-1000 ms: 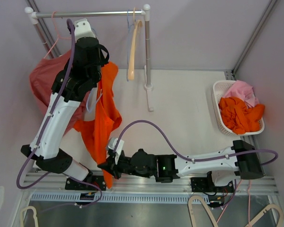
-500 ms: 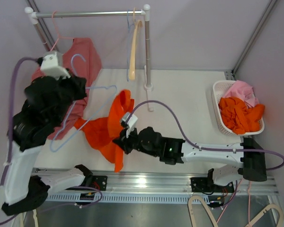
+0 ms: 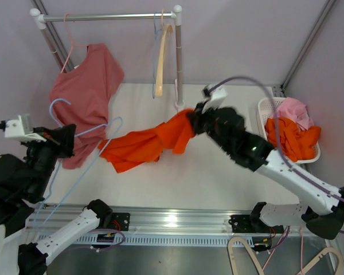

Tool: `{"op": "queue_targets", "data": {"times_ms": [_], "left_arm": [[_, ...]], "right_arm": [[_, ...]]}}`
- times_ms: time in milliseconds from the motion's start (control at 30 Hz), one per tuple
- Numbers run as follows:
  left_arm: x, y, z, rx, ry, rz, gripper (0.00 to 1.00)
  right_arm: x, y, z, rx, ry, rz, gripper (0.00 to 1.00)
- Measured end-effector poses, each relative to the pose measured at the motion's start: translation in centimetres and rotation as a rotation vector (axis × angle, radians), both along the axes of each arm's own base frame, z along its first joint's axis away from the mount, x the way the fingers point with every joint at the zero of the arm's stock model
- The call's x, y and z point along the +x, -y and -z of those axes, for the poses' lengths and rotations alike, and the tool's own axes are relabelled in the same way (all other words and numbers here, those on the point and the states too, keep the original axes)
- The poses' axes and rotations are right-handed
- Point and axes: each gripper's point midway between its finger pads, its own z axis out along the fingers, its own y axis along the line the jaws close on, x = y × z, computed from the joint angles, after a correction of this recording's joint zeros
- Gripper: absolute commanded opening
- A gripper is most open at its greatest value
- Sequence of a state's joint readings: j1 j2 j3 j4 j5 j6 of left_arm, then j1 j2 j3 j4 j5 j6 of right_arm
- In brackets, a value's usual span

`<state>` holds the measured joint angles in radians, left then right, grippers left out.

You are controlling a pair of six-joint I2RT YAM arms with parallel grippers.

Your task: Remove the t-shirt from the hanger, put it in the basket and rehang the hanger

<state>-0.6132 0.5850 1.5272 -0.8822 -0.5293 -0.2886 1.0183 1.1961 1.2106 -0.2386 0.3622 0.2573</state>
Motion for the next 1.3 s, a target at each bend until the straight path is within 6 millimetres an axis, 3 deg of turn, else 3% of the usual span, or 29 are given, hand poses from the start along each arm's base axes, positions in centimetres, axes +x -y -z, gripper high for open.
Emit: {"op": "queue_targets", "data": {"times_ms": [100, 200, 333, 433, 533, 633, 700, 900, 1067, 1133, 1300], "left_arm": [[1.7, 1.8, 1.3, 0.046, -0.058, 0.032, 0.01], [3.4, 3.6, 2.0, 0.071, -0.099, 0.063, 0.01], [4.7, 5.1, 2.8, 0.091, -0.13, 0.092, 0.01], [5.1, 5.5, 3.2, 0.101, -0.146, 0.096, 0.01], [5.6, 5.7, 3.7, 0.109, -0.158, 0.093, 0.01], [6.0, 5.8, 4.5, 0.12, -0.174, 0.084, 0.01], [6.3, 5.8, 5.0, 0.126, -0.185, 0.073, 0.0], [7.9, 5.7, 5.9, 0.142, -0.229, 0.033, 0.01], [9.2, 6.6, 5.6, 0.132, -0.225, 0.051, 0.01], [9.8, 7.3, 4.6, 0.129, -0.22, 0.072, 0.01], [11.6, 9.4, -0.6, 0.1, -0.125, 0.129, 0.01]], "right_arm": [[5.1, 7.0, -8.9, 0.087, 0.098, 0.198, 0.0], [9.2, 18.5, -18.5, 0.174, 0.234, 0.484, 0.0], [9.7, 31.0, -28.7, 0.254, 0.459, 0.776, 0.0], [8.6, 36.2, -33.2, 0.313, 0.579, 0.879, 0.0], [8.7, 38.8, -34.7, 0.367, 0.611, 0.899, 0.0], [10.3, 40.3, -33.3, 0.4, 0.563, 0.905, 0.0], [11.4, 40.6, -30.5, 0.412, 0.483, 0.914, 0.0], [12.7, 41.8, -18.2, 0.399, 0.203, 0.998, 0.0], [11.4, 42.8, -9.6, 0.384, 0.04, 1.107, 0.0], [10.2, 43.0, -6.1, 0.368, -0.019, 1.157, 0.0], [8.9, 44.3, 0.6, 0.348, -0.137, 1.281, 0.0]]}}
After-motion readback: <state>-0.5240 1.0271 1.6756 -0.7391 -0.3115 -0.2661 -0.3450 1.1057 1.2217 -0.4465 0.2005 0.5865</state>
